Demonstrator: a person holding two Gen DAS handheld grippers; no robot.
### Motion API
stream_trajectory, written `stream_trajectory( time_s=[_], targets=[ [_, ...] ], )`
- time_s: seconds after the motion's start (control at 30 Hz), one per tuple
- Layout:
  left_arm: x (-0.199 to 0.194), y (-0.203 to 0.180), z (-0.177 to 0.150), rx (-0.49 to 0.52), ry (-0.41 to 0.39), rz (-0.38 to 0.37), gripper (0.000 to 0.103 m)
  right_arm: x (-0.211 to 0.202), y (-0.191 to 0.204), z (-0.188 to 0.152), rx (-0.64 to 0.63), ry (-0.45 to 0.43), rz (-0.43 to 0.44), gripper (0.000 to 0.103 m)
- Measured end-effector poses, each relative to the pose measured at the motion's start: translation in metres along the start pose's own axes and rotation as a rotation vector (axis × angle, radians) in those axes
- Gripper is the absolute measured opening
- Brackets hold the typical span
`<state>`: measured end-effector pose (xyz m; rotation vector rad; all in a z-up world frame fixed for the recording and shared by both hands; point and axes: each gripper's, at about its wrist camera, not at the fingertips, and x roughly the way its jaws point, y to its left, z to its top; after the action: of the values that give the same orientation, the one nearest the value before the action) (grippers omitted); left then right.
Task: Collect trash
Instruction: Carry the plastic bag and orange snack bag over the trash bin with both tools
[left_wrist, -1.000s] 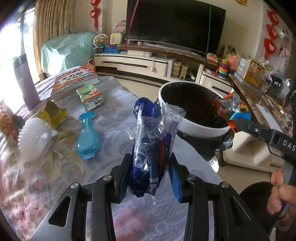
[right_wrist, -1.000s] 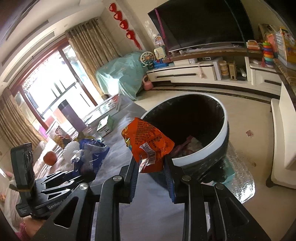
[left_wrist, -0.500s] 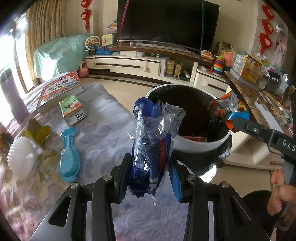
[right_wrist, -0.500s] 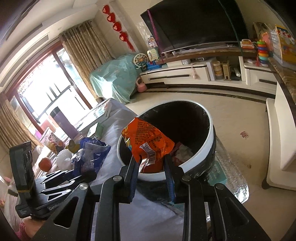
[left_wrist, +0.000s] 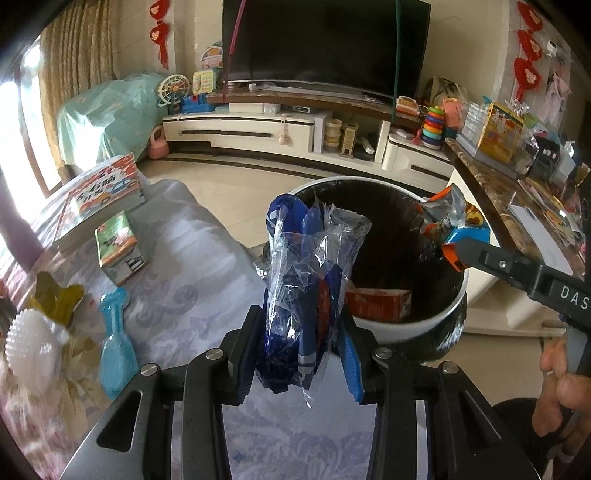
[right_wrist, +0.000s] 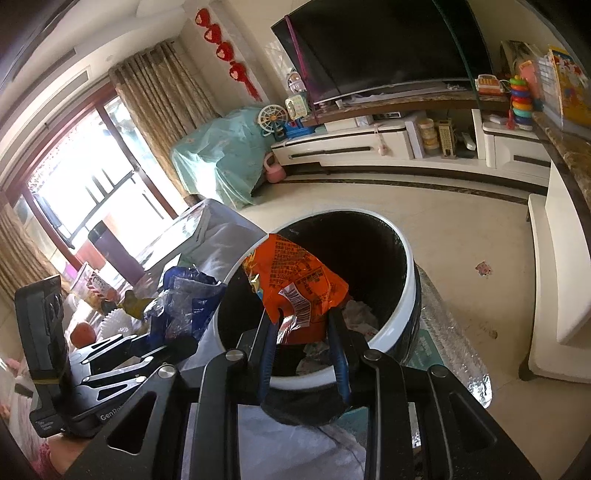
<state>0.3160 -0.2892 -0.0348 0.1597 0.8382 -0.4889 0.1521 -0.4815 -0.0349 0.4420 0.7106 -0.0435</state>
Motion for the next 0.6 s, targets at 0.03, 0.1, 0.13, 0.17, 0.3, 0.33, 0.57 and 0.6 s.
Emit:
stream_trajectory(
  time_s=[0.03,0.1,0.13,0.17,0.3,0.33,0.57,0.6],
  targets=[
    [0.002,0.0,0.002,0.002,0.001,-0.001,0.038,0.001,-0.001,0.002,-0.002,0.001,-0.002,0.027],
    [0.005,-0.001,0.004,0.005,0.001,-0.001,0.038,0.003,-0.001,0.004,-0.003,0.003,-0.005,0.027],
    [0.008,-0.002,0.006,0.008,0.003,-0.001,0.038,0.004,-0.001,0.006,-0.005,0.002,-0.007,0.027],
    [0.009,-0.002,0.008,0.01,0.004,0.0,0.038,0.005,-0.002,0.007,-0.006,0.001,-0.008,0.027],
    [0.016,-0.004,0.014,0.018,0.008,0.0,0.038,0.009,-0.004,0.012,-0.01,0.004,-0.013,0.027],
    [0.018,-0.004,0.016,0.021,0.009,0.001,0.038,0.01,-0.005,0.013,-0.011,0.005,-0.016,0.027],
    [0.03,-0.006,0.027,0.029,0.016,-0.004,0.039,0.017,-0.012,0.021,-0.003,0.013,-0.026,0.027],
    [0.031,-0.007,0.028,0.03,0.017,-0.005,0.039,0.018,-0.013,0.022,-0.003,0.015,-0.027,0.027]
  ],
)
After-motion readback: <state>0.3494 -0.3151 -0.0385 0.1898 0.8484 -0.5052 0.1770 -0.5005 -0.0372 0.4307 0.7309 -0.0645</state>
